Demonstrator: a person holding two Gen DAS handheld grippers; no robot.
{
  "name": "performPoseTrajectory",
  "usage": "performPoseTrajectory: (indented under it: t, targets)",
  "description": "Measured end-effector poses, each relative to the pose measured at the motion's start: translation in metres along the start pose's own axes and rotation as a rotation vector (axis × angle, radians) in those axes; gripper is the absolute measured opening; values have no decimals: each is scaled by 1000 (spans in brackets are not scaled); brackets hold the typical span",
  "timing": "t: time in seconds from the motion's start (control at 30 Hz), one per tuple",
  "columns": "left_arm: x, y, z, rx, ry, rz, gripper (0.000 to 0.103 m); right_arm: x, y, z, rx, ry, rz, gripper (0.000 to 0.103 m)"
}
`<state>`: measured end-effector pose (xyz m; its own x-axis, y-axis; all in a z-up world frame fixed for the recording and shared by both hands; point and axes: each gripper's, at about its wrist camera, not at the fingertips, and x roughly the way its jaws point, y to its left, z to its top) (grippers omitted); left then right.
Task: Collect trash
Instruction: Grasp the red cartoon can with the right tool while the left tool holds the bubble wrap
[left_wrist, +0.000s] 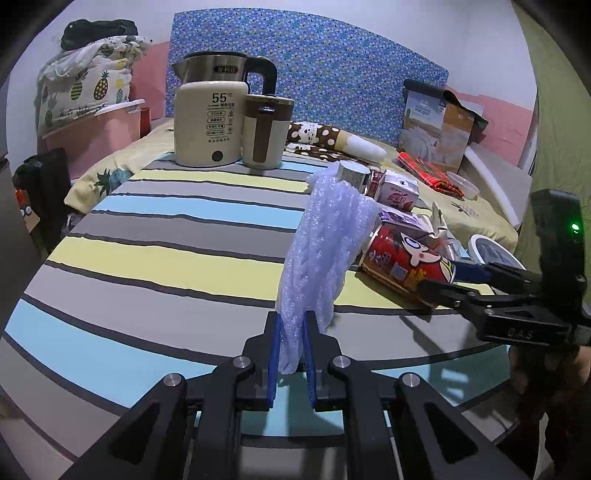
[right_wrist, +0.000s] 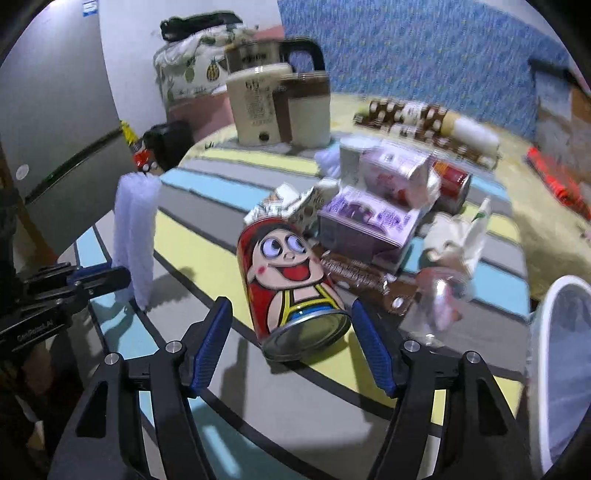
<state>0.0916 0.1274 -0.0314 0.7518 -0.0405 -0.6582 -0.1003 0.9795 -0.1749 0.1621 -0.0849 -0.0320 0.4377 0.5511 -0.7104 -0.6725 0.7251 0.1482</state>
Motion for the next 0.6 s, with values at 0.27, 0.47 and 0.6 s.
performPoseTrajectory:
  t: [0.27, 0.47, 0.6]
  targets:
    - [2, -4, 0, 5, 8, -1, 12, 0, 0, -3, 53, 18, 10, 60]
    - [1, -11, -1, 14, 13, -3, 12, -17, 2, -12, 109, -33, -10, 59]
    - [0, -21, -1, 22, 17, -17, 12, -29, 0, -15, 132, -66, -15, 58]
